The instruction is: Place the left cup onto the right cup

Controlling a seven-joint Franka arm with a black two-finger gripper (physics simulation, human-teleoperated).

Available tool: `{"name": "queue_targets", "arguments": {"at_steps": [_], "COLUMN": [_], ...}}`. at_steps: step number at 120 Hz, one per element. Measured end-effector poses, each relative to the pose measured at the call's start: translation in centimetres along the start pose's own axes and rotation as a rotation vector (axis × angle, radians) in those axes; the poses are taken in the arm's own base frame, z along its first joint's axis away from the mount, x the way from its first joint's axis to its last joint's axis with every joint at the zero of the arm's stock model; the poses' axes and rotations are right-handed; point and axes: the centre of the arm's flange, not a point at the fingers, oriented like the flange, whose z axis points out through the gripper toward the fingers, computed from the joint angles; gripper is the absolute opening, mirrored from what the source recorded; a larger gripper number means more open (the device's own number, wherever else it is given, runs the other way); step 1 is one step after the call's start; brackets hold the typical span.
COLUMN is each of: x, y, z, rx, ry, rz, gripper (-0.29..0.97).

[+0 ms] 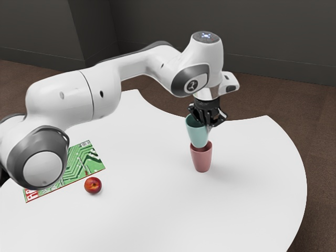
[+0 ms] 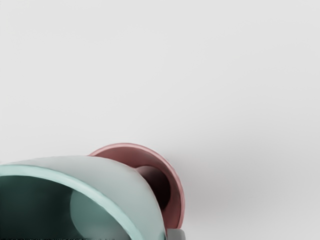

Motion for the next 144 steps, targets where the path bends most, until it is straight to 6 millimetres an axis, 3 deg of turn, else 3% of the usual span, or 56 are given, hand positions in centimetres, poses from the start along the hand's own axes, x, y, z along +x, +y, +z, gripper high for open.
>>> {"name": "queue_targets", "arguments": {"at_steps": [63,84,111,144], "x": [0.5,0.5,0.2,-1.6], "y": [-0.5,-0.6,-0.9,-2.3], "z": [2.8,2.8,0.8,-5.3], "rx": [-0.011,-0.019,-0.016,0.004], "ry": [0.000,-0.004,0.004,0.032], "rz": [-0.021,-0.029,-0.034,-0.035], "gripper": [-0.10,0.28,0.54,0.64]}}
